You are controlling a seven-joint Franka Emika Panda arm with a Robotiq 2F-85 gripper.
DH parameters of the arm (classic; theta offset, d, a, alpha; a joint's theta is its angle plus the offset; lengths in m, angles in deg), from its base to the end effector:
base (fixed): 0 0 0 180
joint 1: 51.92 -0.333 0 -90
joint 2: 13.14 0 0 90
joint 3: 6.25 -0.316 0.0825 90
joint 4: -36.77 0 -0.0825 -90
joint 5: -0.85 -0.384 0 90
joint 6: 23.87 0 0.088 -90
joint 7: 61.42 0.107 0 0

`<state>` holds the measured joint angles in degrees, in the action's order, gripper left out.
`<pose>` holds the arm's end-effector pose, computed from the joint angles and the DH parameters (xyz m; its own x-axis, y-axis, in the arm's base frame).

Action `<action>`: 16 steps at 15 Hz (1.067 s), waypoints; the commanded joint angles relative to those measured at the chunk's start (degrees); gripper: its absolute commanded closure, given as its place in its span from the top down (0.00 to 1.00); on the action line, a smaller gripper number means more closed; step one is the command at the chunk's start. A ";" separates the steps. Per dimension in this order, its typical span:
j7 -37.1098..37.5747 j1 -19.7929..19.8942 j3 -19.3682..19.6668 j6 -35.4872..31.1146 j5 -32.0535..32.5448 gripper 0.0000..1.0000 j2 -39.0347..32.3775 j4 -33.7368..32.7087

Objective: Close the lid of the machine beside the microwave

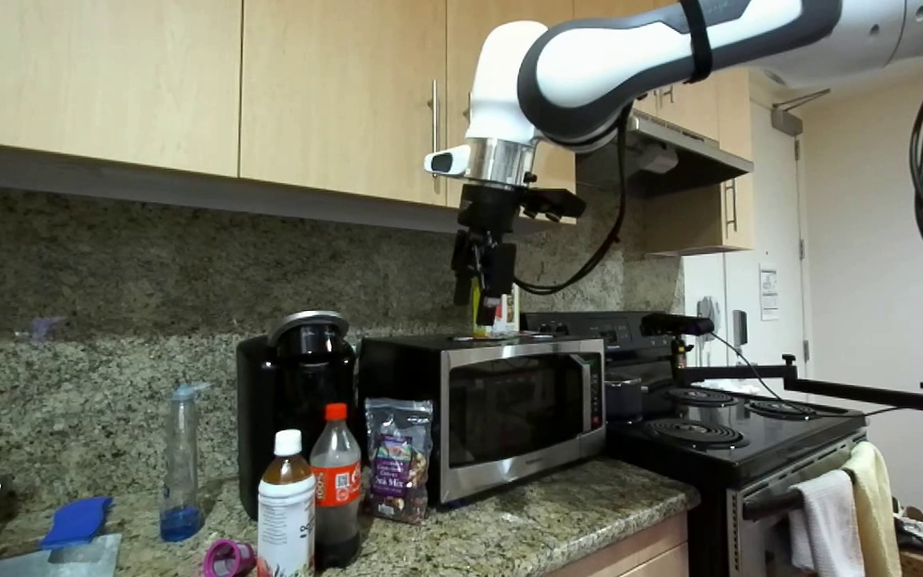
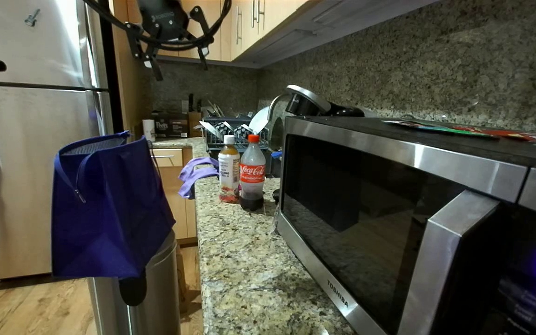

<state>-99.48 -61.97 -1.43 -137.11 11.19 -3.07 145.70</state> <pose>0.5294 0.0337 0.5996 0.6806 0.7270 0.0905 0.6838 -0.6748 0.2777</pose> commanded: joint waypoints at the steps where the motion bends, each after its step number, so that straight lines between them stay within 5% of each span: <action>1: -0.31 2.25 -2.06 0.10 -0.45 1.00 -0.07 -0.17; 6: -12.38 1.65 -3.90 -7.14 -1.44 1.00 -10.88 -10.67; 16: -15.84 4.95 -7.02 -7.03 1.44 1.00 -30.35 -36.74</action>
<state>-113.43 -58.76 -7.04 -145.17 11.69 -29.08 117.00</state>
